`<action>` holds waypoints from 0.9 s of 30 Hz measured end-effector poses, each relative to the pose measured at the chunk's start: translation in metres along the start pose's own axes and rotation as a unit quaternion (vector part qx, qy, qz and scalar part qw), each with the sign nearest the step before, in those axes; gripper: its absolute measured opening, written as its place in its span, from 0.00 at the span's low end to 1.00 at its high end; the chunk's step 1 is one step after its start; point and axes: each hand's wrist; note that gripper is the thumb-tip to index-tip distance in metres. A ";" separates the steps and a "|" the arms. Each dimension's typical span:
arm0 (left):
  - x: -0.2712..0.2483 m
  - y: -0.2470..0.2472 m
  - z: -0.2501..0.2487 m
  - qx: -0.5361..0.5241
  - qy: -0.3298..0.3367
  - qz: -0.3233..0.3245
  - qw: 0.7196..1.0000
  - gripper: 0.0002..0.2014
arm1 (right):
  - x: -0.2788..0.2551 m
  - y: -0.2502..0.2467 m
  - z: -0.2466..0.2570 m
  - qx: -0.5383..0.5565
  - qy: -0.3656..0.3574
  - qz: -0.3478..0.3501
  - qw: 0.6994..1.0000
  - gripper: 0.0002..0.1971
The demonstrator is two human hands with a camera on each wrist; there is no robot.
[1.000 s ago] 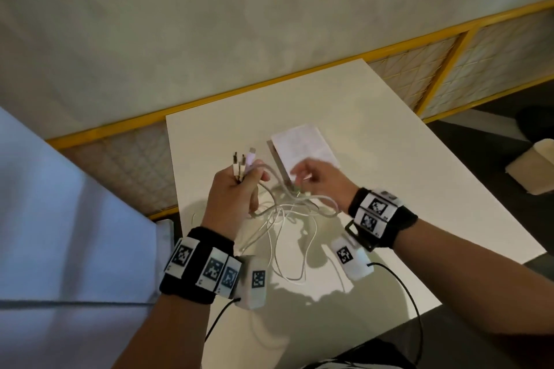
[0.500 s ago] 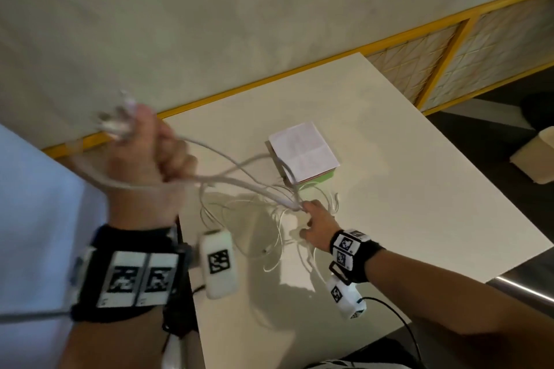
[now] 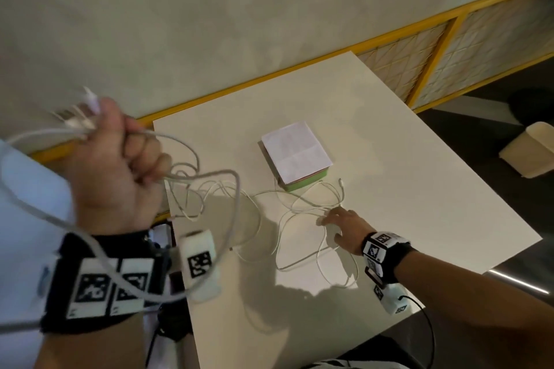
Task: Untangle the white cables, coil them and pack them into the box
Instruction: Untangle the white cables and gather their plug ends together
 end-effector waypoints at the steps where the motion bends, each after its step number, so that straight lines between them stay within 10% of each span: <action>1: 0.002 0.000 0.011 0.013 0.001 -0.021 1.000 0.25 | -0.001 -0.001 -0.002 0.024 0.000 -0.027 0.999 0.24; 6: -0.008 -0.007 0.065 0.057 -0.024 0.021 0.998 0.21 | 0.015 -0.022 -0.015 0.174 0.179 -0.215 0.944 0.11; 14: -0.013 -0.037 0.109 0.268 0.053 -0.014 0.962 0.19 | 0.053 -0.024 -0.017 0.097 0.248 -0.101 0.958 0.13; 18: -0.021 -0.059 0.109 0.300 0.049 -0.057 0.951 0.20 | 0.057 -0.025 -0.009 0.070 0.176 -0.109 0.976 0.14; 22: -0.012 -0.070 0.087 0.248 0.056 -0.113 0.961 0.20 | 0.040 -0.020 0.037 -0.003 -0.061 -0.090 0.994 0.11; 27: -0.001 -0.069 0.057 0.174 0.085 -0.120 0.974 0.26 | 0.023 0.014 0.104 -0.108 -0.283 0.039 0.952 0.17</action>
Point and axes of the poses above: each hand's wrist, its own x-axis towards the middle knuckle, its own y-axis out of the palm, z = x × y, and after that the axes turned 12 degrees about -z, right-handed
